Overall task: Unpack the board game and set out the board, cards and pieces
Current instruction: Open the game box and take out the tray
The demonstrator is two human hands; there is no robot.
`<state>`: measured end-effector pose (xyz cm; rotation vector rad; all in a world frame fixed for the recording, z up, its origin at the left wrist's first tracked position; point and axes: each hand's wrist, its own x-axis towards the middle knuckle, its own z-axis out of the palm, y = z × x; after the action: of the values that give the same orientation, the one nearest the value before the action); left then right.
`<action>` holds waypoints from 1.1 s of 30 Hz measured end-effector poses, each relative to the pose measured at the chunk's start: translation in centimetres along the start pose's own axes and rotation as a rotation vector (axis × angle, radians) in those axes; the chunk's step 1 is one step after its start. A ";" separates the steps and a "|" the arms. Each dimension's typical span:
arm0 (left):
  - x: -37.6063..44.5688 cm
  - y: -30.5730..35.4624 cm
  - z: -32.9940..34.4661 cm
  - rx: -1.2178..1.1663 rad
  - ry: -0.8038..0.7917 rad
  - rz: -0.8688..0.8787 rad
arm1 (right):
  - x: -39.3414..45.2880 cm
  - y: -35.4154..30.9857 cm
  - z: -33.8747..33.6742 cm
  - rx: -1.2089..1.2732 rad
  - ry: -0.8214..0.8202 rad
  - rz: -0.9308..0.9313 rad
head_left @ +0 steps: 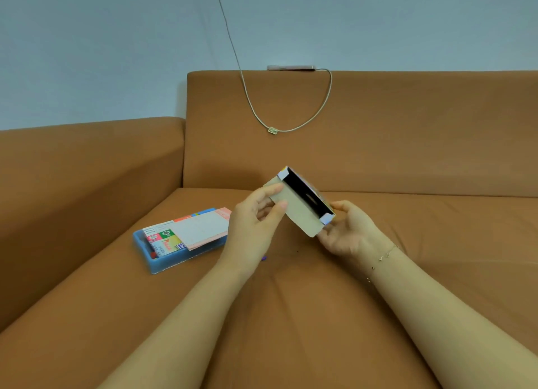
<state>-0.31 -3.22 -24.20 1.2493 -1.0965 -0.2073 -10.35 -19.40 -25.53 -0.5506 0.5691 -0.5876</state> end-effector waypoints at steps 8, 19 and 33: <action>0.3 -2.4 -1.6 0.354 -0.151 -0.136 | 1.2 -0.3 -0.2 -0.173 0.216 -0.396; 0.4 -2.8 -4.0 0.846 -0.397 -0.268 | 5.8 -3.4 -1.0 -0.163 0.258 -0.333; 0.2 -3.8 -3.0 1.010 -0.438 -0.282 | 0.2 3.0 0.0 -0.930 0.239 -0.620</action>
<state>3.63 -2.75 -26.95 2.3461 -1.4611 -0.1380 -9.16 -17.42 -27.42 -1.5841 0.9046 -0.9757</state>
